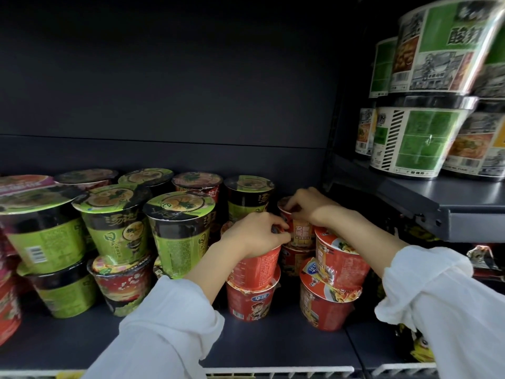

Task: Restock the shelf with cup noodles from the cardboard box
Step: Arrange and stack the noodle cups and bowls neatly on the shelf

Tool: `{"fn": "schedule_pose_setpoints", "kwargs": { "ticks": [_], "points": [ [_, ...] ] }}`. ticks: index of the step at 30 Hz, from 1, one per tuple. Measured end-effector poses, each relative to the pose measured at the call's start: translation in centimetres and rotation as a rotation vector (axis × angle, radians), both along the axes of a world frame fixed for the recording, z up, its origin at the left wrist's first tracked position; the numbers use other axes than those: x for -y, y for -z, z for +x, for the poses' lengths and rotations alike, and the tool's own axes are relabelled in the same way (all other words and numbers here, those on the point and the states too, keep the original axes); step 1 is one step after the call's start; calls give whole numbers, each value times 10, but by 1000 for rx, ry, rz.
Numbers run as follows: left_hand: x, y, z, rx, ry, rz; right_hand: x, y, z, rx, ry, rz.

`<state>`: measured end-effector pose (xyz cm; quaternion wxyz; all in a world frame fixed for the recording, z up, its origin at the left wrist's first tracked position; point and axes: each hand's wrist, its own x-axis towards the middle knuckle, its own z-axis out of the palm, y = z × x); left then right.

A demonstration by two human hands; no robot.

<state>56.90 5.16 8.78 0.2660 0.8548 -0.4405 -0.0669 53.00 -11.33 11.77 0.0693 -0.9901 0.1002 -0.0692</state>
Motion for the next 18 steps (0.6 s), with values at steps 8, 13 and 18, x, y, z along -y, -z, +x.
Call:
{"fn": "schedule_pose_setpoints", "kwargs": {
  "ticks": [8, 13, 18],
  "points": [
    [0, -1, -1, 19, -2, 4, 13, 2, -14, 79, 60, 210],
    [0, -1, -6, 167, -16, 20, 1, 9, -28, 68, 79, 154],
    [-4, -5, -29, 744, 32, -44, -1, 18, -70, -10, 271, 32]
  ]
}}
